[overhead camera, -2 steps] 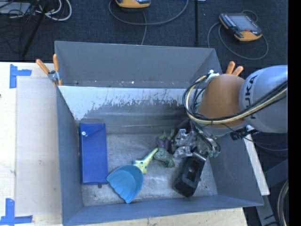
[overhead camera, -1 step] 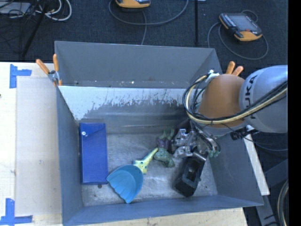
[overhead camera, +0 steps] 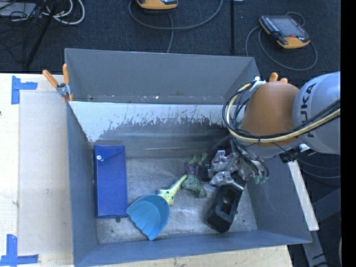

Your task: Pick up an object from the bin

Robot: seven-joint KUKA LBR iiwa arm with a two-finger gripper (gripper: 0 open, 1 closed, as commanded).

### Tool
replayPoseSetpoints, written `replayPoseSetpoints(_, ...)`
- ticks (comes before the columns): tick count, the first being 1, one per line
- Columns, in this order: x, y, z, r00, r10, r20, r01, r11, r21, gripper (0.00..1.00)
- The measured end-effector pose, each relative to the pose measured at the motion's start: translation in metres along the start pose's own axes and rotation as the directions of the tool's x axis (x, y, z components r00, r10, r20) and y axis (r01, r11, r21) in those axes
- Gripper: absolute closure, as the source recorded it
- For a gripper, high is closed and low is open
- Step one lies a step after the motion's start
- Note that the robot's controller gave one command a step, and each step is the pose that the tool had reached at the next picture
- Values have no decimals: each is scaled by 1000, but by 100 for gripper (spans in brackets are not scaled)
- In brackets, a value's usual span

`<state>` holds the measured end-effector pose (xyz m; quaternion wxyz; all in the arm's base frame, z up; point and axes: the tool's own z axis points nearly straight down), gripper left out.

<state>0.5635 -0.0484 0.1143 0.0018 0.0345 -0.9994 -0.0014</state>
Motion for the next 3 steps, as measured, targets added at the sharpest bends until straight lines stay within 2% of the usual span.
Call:
replayPoseSetpoints(1, -4, -1, -44, 1000, 0, 6, 0, 1000, 3, 100)
replayPoseSetpoints(2, 3, 2, -78, 1000, 9, 2, -9, 1000, 1, 100)
replayPoseSetpoints(3, -8, -1, -107, 1000, -7, 3, 7, 1000, 2, 100)
